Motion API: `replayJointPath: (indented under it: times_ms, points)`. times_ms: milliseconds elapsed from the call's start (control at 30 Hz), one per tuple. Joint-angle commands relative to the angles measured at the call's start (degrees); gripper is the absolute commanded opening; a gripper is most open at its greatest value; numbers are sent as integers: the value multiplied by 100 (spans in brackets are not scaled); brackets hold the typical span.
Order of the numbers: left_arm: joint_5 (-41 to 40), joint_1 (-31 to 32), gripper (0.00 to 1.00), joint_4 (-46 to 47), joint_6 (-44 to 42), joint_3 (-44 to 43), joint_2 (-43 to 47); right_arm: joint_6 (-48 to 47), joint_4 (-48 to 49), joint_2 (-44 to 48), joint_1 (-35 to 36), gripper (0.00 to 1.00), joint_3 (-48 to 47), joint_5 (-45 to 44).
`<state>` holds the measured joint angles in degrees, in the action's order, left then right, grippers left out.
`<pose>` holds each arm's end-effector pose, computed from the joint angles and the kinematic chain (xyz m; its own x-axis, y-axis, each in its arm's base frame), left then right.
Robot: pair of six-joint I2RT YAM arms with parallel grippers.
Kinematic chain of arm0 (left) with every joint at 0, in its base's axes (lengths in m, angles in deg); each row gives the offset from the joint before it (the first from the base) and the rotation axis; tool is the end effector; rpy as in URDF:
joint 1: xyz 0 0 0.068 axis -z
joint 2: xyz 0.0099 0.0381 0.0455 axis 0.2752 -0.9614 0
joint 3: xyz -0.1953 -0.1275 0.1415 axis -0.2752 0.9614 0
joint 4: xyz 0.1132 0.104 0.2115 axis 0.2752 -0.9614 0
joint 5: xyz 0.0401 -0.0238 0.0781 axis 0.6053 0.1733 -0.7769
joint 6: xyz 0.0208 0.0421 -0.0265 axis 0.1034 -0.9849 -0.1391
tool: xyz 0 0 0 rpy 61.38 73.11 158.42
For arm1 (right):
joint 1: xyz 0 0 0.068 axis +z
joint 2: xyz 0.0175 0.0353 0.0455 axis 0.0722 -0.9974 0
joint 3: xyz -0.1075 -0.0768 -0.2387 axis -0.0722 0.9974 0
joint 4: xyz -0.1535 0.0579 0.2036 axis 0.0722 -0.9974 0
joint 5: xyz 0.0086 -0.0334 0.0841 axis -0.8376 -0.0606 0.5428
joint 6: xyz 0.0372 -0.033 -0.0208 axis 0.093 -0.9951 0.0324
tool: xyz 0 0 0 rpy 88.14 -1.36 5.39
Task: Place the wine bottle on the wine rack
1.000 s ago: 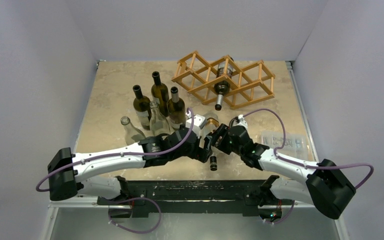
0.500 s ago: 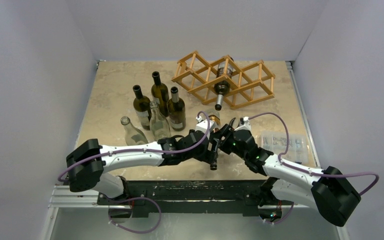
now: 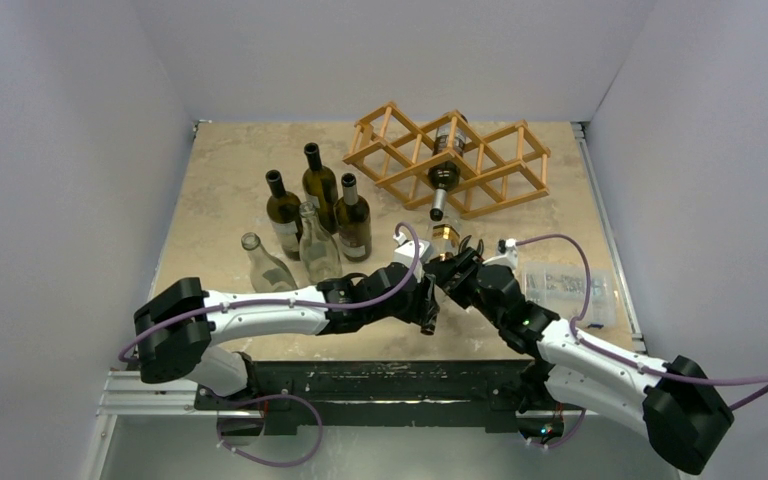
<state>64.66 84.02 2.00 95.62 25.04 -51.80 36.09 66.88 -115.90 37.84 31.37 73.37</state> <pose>0.1264 -0.2929 0.2268 -0.7272 0.0447 -0.6850 0.4726 0.7564 -0.4523 0.1468 0.1202 0.1856 -0.5488 0.7332 -0.4016 0.1158 0.5424 0.8321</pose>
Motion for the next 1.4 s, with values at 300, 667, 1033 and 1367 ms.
replayJointPath:
  times_ms: [300,667,1033,1367]
  points:
    - [207,-417,32,-112,-409,160,-606,-853,1478,207,-17,0,339,-739]
    - [883,-924,33,575,-302,271,-929,-1594,1994,-526,-548,0,70,-194]
    - [1339,-1215,34,732,-409,169,-1102,-1709,2179,-909,-974,0,-211,89]
    - [1712,-1211,40,836,-538,321,-841,-1770,2318,-1116,-1382,0,-377,391]
